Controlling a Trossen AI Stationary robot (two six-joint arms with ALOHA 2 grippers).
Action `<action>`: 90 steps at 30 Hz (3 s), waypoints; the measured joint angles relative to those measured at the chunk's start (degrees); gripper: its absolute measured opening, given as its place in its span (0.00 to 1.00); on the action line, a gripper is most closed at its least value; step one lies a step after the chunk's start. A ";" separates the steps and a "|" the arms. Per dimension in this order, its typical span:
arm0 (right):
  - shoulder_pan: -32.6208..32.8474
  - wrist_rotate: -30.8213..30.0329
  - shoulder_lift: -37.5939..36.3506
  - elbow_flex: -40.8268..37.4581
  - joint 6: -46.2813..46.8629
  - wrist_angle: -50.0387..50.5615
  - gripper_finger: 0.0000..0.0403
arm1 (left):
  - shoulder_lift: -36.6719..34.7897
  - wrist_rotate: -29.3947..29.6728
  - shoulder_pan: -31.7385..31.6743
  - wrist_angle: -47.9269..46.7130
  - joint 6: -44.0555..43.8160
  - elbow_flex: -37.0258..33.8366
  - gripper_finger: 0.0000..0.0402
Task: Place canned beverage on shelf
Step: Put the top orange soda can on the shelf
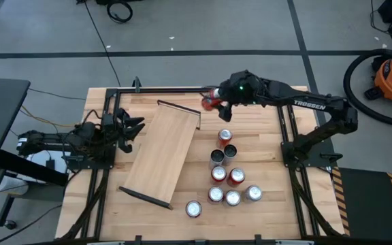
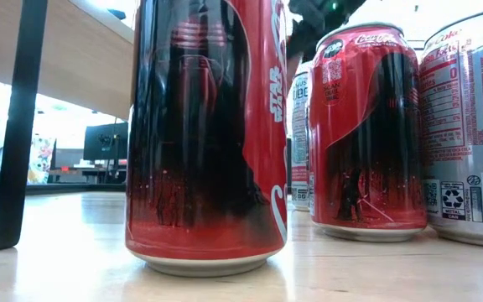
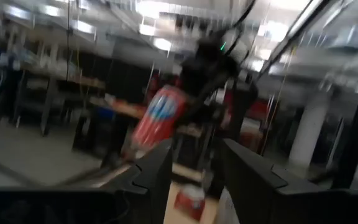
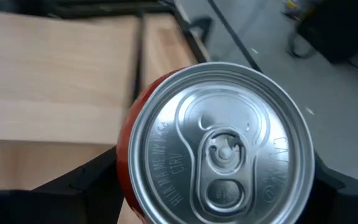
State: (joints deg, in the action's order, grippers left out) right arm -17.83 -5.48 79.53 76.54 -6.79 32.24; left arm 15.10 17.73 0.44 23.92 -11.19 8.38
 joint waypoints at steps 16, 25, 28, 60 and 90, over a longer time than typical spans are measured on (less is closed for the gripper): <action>13.58 0.68 11.29 13.91 2.48 1.56 0.81 | 12.81 0.35 3.55 -15.12 4.59 12.37 0.37; 16.00 -0.72 23.38 29.27 2.25 10.54 0.82 | 22.04 3.63 6.92 -6.39 12.86 12.33 0.59; 15.94 -0.95 25.44 31.60 2.70 11.69 0.83 | 24.32 5.75 6.96 -1.94 13.93 12.33 0.68; 9.43 -0.89 35.74 43.57 1.06 28.92 0.87 | 24.67 9.03 9.76 -13.11 7.50 17.67 0.60; 12.53 -8.58 29.81 41.96 7.01 36.35 0.98 | 24.65 9.03 10.09 -14.70 5.11 17.67 0.60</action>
State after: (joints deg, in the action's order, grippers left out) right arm -5.30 -14.06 109.34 118.50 0.23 68.59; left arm 39.75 26.77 10.52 9.22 -6.08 26.04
